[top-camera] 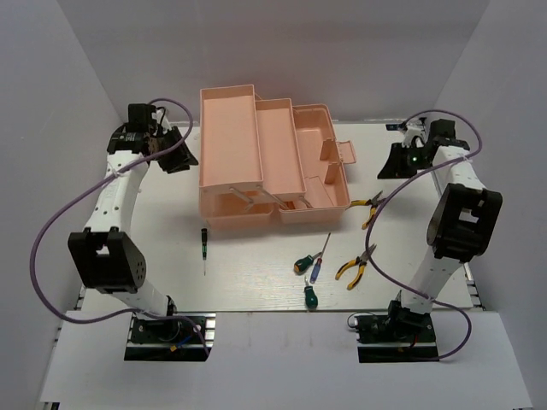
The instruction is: Sort the tools into containers
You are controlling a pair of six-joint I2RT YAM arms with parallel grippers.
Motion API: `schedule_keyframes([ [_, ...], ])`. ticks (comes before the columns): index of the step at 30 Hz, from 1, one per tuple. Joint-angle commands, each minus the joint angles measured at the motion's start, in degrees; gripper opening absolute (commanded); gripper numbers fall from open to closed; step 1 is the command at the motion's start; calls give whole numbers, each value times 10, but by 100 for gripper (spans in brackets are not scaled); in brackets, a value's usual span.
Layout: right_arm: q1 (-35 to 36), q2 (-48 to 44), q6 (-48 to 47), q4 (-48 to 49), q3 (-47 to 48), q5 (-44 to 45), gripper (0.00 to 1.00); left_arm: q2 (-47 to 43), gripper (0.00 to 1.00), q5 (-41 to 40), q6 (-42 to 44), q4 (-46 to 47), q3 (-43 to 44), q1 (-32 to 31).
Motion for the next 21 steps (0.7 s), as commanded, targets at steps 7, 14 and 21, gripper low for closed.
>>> schedule_keyframes([
  [7, 55, -100, 63, -51, -217, 195, 49, -211, 74, 133, 68, 107, -103, -68],
  [14, 95, -68, 136, 0, -210, 289, 54, -320, 78, 141, 91, 132, -193, -102],
  [21, 114, -6, 222, 24, -196, 321, 50, -359, 78, 167, 86, 126, -239, -119],
])
